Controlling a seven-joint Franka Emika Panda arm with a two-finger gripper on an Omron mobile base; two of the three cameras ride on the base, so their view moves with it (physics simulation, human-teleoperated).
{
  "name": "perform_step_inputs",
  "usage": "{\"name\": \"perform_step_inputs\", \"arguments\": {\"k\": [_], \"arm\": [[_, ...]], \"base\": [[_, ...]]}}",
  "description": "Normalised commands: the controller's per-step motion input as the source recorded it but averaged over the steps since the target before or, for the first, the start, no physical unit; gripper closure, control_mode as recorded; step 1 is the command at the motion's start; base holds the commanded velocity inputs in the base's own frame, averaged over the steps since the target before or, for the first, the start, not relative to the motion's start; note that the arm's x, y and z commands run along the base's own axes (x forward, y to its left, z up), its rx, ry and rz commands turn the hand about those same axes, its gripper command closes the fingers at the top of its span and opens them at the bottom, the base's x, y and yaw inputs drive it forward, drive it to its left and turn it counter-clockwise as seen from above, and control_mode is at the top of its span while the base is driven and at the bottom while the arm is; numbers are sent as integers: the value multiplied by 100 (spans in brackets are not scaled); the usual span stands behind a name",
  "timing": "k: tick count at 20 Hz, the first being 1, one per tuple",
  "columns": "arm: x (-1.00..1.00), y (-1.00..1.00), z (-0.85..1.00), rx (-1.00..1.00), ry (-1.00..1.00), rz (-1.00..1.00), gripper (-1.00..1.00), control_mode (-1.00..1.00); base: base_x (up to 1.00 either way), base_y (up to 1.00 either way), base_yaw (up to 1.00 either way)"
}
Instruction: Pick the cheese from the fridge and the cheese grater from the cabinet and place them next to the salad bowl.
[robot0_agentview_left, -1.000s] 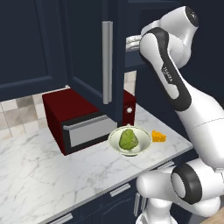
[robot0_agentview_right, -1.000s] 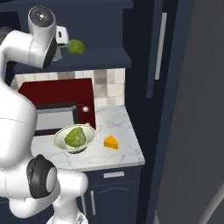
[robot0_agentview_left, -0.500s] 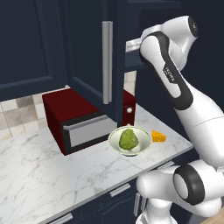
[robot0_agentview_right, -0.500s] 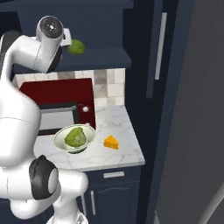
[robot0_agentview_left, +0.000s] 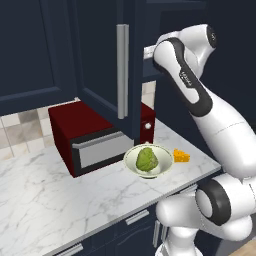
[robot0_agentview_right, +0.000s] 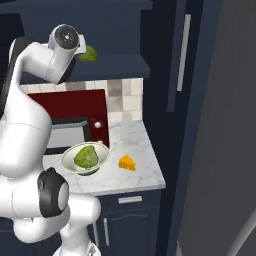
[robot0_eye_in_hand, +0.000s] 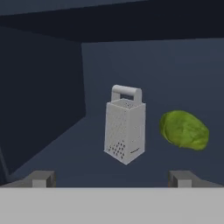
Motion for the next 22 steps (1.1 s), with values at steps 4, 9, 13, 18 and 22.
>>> {"name": "perform_step_inputs", "arguments": {"k": [4, 9, 13, 18, 22], "arm": [[44, -9, -5, 0, 0, 0, -100, -100], [4, 11, 0, 0, 0, 6, -100, -100], [31, 36, -16, 0, 0, 11, -100, -100], [35, 15, -18, 0, 0, 4, -100, -100], [38, 0, 0, 0, 0, 0, -100, -100]], "base": [[0, 0, 0], [0, 0, 0], [0, 0, 0], [0, 0, 0], [0, 0, 0]]}}
